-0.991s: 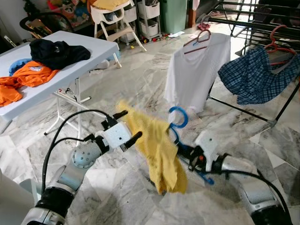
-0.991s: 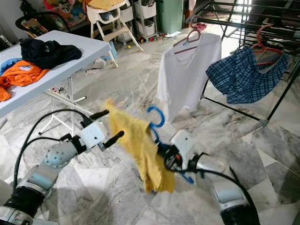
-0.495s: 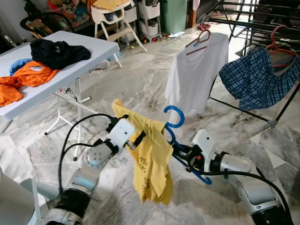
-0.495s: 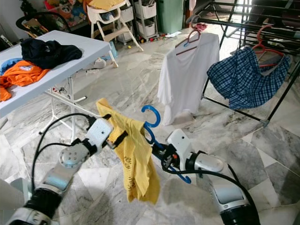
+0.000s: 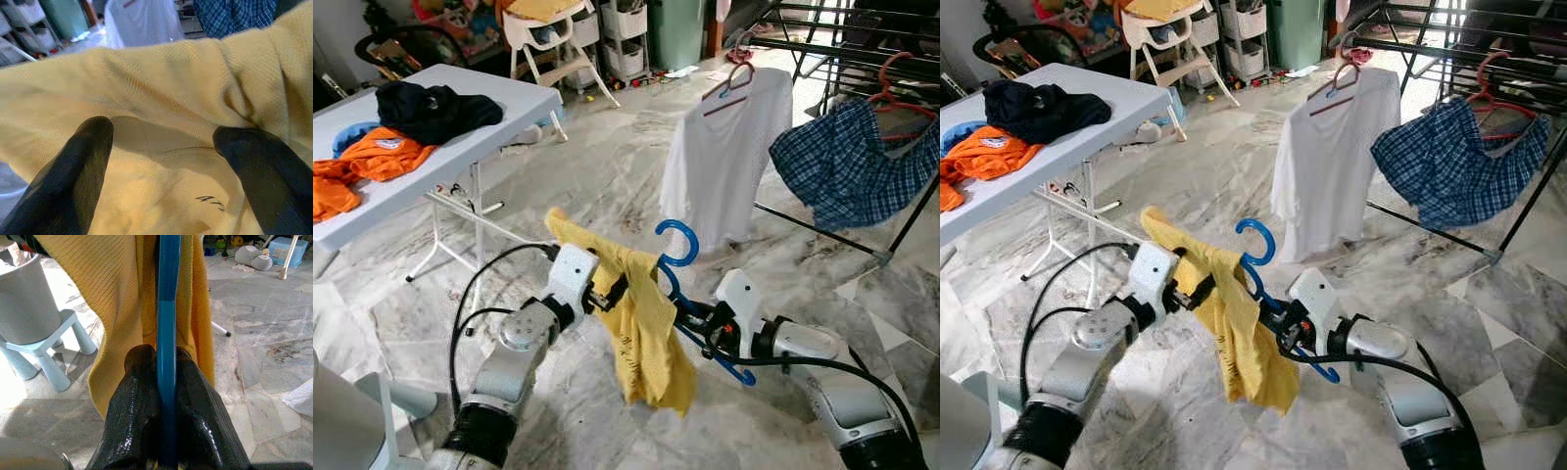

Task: Hang hanger

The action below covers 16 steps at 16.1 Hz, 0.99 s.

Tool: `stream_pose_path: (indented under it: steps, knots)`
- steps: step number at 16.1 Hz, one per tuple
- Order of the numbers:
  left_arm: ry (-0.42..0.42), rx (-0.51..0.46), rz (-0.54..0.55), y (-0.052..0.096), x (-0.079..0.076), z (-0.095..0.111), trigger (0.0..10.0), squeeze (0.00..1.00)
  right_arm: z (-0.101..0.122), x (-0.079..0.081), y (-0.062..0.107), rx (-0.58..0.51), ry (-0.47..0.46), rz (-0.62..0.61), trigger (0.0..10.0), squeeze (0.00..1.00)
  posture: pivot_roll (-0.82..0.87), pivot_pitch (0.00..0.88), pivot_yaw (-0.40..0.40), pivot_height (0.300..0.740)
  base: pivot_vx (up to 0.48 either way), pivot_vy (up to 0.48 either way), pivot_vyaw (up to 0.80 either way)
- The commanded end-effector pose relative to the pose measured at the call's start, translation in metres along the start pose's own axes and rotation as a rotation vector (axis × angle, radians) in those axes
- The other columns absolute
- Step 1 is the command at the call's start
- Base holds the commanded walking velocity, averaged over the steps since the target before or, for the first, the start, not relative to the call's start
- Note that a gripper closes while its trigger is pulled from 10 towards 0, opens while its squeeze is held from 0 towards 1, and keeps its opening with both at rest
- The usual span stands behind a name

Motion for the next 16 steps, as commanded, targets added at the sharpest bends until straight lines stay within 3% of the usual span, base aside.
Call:
stream_pose_path:
  steps: [1,3,6,12,14,16]
  knots:
    - [-0.014,-0.027,0.063,0.006,0.016,0.008,10.0,0.0,0.014,0.005,-0.003,-0.052,0.028,0.02,10.0,0.0,-0.11,0.021,0.167,0.74,0.0,0.0,0.0]
    - [0.035,-0.023,0.074,0.014,0.017,0.007,10.0,0.0,0.013,0.005,-0.004,-0.049,0.025,0.018,10.0,0.0,-0.11,0.021,0.166,0.74,0.0,0.0,0.0]
    - [0.147,-0.023,-0.02,0.02,-0.006,0.01,10.0,0.0,0.013,0.006,-0.006,-0.048,0.027,0.024,10.0,0.0,-0.11,0.02,0.163,0.74,0.0,0.0,0.0]
    - [0.17,0.019,-0.088,0.018,-0.021,0.003,10.0,0.0,0.016,0.011,-0.008,-0.05,0.033,0.049,10.0,0.0,-0.11,0.022,0.16,0.74,0.0,0.0,0.0]
    - [0.187,0.022,-0.075,0.011,-0.019,0.002,0.0,0.0,0.016,0.013,-0.008,-0.049,0.034,0.056,10.0,0.0,-0.11,0.021,0.161,0.74,0.0,0.0,0.0]
    - [0.194,0.014,-0.072,0.005,-0.018,0.004,0.0,0.0,0.016,0.014,-0.008,-0.047,0.034,0.061,10.0,0.0,-0.12,0.021,0.163,0.74,0.0,0.0,0.0]
Point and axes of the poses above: a point about 5 cm out from each wrist's last joint towards the gripper, its own y axis pointing back from the gripper into the wrist, its own z axis along the axis of the wrist's last joint, x = y × z, the point moved 4 cm from there along -y, pointing out of the wrist towards the gripper, and after that the axes turned 4 degrees about -y, right-handed, at the moved point
